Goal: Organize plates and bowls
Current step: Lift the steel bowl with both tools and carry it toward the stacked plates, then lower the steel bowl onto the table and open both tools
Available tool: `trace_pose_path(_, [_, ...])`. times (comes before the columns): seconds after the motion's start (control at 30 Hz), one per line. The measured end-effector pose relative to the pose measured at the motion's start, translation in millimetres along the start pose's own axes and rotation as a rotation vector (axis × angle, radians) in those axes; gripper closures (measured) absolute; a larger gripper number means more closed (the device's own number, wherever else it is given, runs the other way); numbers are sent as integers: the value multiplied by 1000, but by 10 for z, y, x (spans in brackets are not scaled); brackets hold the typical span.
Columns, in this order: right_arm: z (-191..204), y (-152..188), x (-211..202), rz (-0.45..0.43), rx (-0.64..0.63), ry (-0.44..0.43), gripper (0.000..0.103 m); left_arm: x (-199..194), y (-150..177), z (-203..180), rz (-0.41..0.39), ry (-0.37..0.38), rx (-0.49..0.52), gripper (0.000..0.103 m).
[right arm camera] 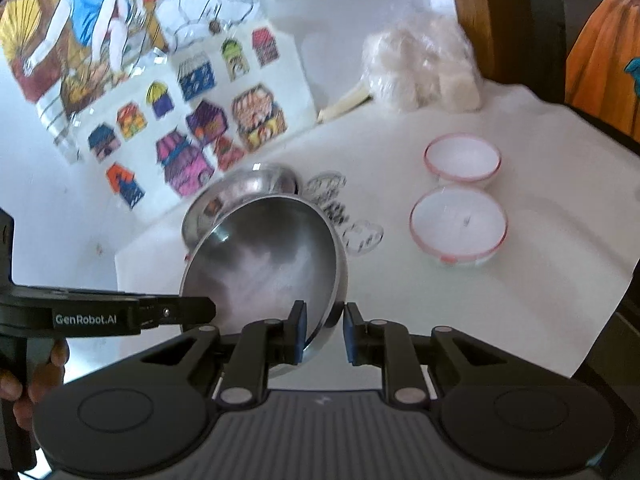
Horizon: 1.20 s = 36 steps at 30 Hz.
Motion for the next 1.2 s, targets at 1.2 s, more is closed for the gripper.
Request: trace_pose_path(1.2, [330,551,88,163,-8,-119,78,-104,596,383,77,-26,-27,75])
Point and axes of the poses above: each gripper's, at about its wrist camera, not at the fingertips, and x roughly the way its jaws point, z to its left, y to its underside, the point moved 9 cm from there along x, roughly the way its jaws point, and after that the axes turned 7 degrees about -x, right-handed, at the moved point
